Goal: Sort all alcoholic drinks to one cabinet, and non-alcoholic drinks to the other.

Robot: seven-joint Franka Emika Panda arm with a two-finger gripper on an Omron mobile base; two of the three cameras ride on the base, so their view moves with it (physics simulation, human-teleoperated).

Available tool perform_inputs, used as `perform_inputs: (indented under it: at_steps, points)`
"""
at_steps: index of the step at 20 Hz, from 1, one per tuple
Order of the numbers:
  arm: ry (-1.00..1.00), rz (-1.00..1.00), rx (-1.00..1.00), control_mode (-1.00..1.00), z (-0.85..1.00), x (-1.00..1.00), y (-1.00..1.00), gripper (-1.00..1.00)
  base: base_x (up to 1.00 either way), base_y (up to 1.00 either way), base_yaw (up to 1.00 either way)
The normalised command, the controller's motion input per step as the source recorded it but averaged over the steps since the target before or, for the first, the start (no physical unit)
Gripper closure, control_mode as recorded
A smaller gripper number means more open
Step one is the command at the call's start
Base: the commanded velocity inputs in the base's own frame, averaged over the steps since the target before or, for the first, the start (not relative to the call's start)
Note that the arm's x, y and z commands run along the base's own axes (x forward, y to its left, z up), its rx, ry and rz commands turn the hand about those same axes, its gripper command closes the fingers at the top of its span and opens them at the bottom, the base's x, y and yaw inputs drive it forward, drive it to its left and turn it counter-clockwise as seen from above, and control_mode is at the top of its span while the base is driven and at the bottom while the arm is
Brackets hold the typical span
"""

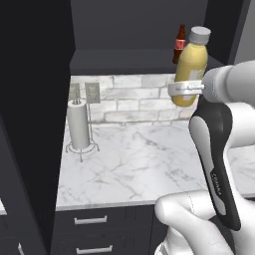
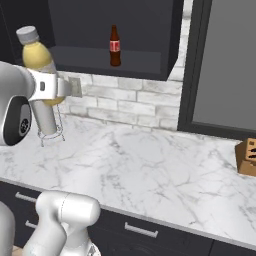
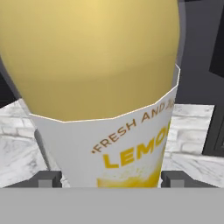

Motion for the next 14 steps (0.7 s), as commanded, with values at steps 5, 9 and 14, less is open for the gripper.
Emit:
perform_inputs:
  at_steps: [5,9,14]
  points:
    - [-0.02,0.00,0.01,-1.00,0.31,0.22,0.10,1.00,0.00,0.00,0.00]
    - [0.00,0.00,0.01,-1.00,0.21,0.32,0.10,1.00,0.00,0.00,0.00]
    - [0.00,0.00,0.02,-1.00,0.04,0.40,0.11,1.00,0.00,0.00,0.00]
